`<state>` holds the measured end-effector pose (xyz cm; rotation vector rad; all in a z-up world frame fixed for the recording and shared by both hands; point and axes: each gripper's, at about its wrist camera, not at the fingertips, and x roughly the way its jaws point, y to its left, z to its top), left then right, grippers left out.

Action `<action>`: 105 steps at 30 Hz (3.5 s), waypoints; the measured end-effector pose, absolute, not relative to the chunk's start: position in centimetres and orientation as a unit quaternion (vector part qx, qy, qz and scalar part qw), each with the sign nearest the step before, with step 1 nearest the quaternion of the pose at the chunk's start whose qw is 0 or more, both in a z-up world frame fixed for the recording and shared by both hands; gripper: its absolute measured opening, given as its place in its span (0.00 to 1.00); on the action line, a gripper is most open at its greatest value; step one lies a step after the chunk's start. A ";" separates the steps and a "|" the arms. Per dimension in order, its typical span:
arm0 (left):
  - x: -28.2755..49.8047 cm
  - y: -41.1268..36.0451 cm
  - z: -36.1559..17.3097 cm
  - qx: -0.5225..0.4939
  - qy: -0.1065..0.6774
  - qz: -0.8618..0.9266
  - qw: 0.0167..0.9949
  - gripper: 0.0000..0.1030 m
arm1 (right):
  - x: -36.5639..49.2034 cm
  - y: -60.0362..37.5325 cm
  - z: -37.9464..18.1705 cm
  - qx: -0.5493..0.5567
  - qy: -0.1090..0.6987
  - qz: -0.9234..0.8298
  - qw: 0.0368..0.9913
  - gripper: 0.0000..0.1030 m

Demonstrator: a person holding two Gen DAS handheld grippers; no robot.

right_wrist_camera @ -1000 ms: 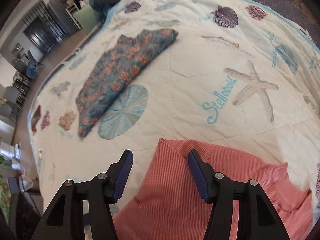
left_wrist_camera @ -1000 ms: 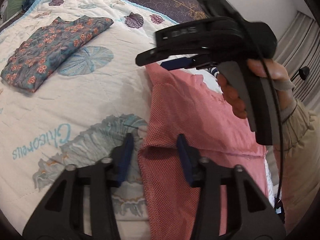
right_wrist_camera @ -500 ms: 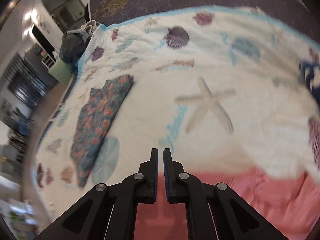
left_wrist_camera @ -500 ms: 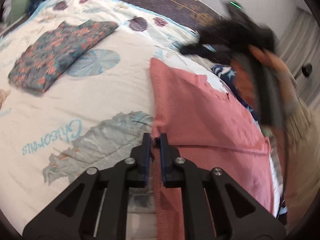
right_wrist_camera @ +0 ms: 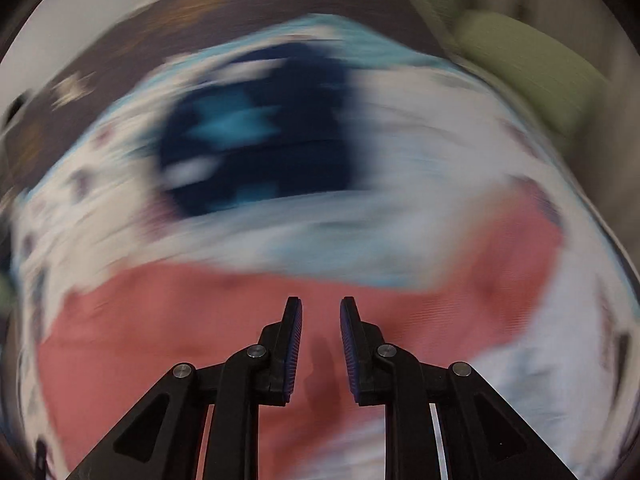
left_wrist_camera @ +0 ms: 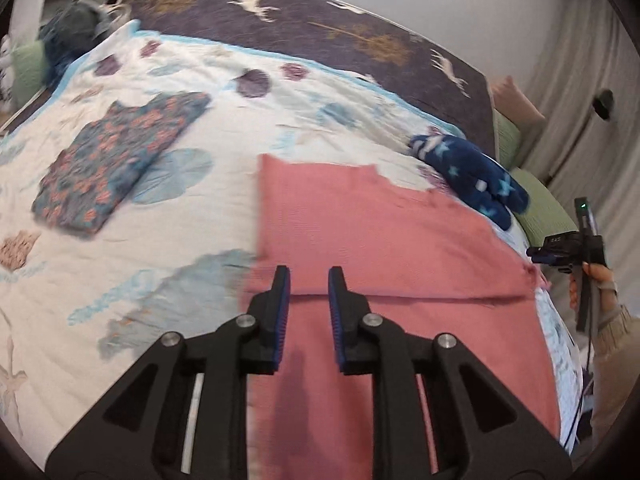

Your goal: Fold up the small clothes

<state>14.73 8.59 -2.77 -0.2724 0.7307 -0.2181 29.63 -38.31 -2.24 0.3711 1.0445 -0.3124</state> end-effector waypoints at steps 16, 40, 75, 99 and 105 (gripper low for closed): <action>15.0 3.9 -2.2 -0.075 0.373 -0.126 0.916 0.31 | 29.2 -51.7 -6.3 0.376 0.472 -0.222 0.766 0.43; 15.8 5.3 -3.3 -0.144 0.406 -0.148 0.890 0.37 | 23.3 -19.5 1.8 0.073 0.389 0.285 0.873 0.09; 17.7 1.4 -3.7 -0.118 0.427 -0.169 0.880 0.45 | 22.2 -31.4 2.8 0.151 0.323 0.164 0.920 0.06; 22.9 -14.0 0.0 0.073 0.402 -0.270 0.872 0.57 | 12.4 -29.0 -2.0 0.207 0.410 0.168 0.872 0.51; 24.8 -15.6 -0.6 0.097 0.415 -0.245 0.871 0.03 | 12.9 -30.2 -3.9 0.246 0.422 0.148 0.860 0.51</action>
